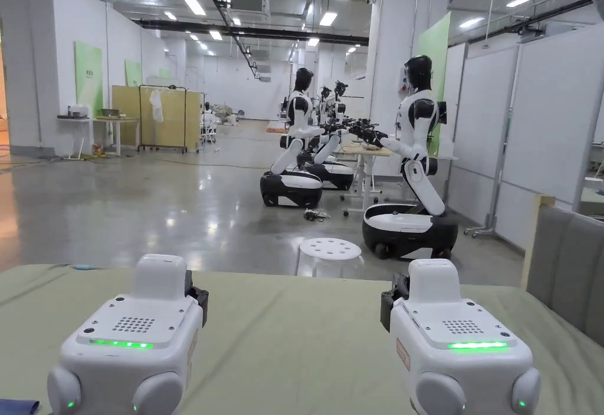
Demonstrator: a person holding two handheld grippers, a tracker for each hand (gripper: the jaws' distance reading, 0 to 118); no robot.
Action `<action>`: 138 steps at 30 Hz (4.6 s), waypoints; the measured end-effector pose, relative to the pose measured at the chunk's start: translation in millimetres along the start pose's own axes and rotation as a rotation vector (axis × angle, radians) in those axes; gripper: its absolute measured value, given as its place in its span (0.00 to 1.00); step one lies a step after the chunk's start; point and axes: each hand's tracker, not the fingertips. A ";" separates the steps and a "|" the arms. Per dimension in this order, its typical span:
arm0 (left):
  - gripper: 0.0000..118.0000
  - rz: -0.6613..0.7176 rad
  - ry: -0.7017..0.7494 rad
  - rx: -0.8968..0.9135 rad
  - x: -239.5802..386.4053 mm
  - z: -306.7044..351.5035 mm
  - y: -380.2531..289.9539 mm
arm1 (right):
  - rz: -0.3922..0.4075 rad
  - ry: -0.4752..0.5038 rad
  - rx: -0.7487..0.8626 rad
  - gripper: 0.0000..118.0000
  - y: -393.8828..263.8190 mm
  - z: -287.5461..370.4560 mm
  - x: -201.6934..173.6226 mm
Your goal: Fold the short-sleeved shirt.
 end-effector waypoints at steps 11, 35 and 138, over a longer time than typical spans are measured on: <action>0.00 -0.017 0.137 -0.027 -55.7 18.6 -10.4 | 0.006 0.167 -0.008 0.02 -4.7 -13.8 -71.3; 0.98 0.419 0.088 -0.979 -243.0 -124.7 -245.0 | 0.112 0.388 -0.312 0.02 -125.8 -87.0 -212.7; 0.02 -0.021 -0.018 -0.871 -92.2 -160.3 -228.7 | -0.122 -0.163 -0.624 0.03 -204.7 -130.4 158.4</action>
